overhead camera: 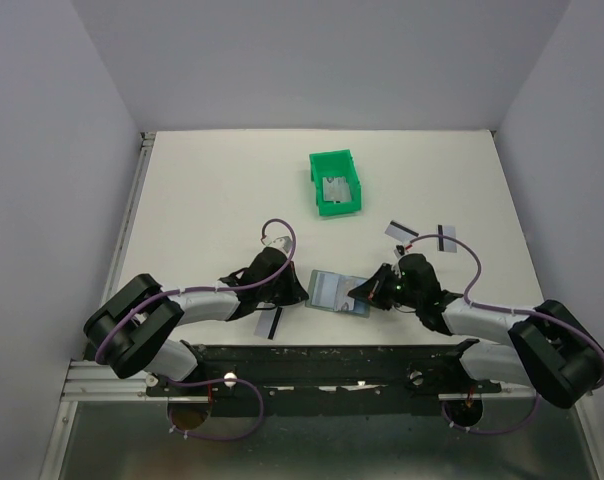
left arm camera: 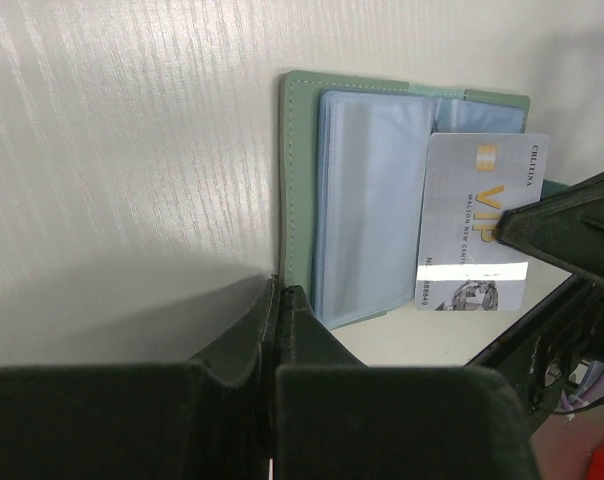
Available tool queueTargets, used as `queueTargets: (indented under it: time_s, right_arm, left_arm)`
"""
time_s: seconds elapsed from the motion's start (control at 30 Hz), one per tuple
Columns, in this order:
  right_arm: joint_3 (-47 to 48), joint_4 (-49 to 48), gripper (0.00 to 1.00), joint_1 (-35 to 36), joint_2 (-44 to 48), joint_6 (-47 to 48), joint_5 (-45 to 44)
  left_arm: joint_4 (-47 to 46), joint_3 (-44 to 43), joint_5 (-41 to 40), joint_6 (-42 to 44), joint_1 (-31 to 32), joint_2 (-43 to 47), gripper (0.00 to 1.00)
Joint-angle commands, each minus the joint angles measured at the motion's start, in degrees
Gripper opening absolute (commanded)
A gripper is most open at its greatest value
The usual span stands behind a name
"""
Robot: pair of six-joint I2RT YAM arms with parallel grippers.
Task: Put the credit cards into the card holder
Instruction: Insert the credit card into the card holder.
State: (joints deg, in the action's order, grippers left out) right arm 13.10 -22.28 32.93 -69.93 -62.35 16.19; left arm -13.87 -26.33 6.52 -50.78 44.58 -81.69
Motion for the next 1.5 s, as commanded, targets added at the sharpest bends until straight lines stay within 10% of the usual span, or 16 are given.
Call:
queueTargets:
  time_s: [0.0,1.47]
  right_arm:
    - [-0.4,-1.4,0.0,-0.1,-0.9,0.4,0.6]
    - [4.9,-6.0,0.0,-0.1,-10.9,10.3,1.0]
  left_arm:
    - [1.7,0.1,0.5,1.0,-0.4,-1.1,0.0]
    - [3.1,-0.9,0.3,1.2,-0.4,-1.2,0.0]
